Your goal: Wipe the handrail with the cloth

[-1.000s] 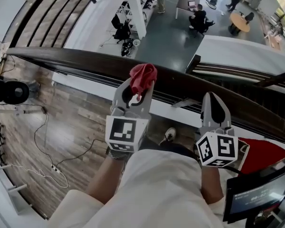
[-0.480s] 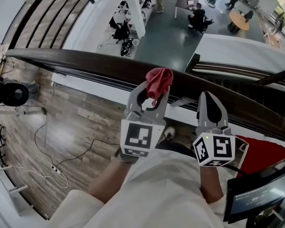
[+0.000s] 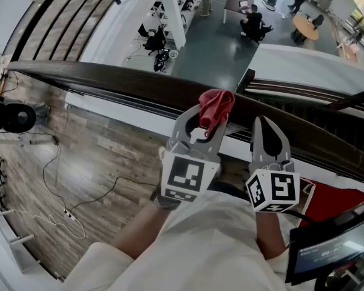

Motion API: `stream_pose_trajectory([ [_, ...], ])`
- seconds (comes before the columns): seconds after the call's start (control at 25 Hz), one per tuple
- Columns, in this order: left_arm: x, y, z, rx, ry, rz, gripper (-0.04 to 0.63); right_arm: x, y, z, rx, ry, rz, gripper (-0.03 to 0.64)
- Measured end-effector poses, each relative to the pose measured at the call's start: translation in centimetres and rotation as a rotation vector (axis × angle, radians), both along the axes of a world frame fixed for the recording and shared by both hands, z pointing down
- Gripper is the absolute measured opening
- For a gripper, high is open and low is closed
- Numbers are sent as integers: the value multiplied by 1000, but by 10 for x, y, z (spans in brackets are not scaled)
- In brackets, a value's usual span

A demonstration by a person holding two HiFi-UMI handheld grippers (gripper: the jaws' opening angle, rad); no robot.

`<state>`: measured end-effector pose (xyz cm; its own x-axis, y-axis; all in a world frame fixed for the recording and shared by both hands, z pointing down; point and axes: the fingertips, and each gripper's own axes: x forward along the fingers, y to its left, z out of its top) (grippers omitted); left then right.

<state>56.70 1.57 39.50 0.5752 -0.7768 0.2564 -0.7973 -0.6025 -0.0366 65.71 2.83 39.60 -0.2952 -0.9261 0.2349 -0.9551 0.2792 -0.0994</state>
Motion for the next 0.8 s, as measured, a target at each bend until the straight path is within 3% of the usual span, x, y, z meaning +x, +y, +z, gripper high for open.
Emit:
stream_pose_trajectory([
  [0.24, 22, 3, 1, -38, -61, 83, 123, 0, 1, 1, 0, -3, 6, 3],
  [0.44, 49, 6, 1, -73, -28, 143, 123, 8, 3, 2, 11, -6, 15, 3],
  [0.56, 54, 5, 1, -85, -50, 137, 124, 12, 6, 1, 11, -8, 24, 3],
  [0.8, 53, -3, 7, -180, -87, 217, 130, 11, 7, 6, 3, 10, 36, 3],
])
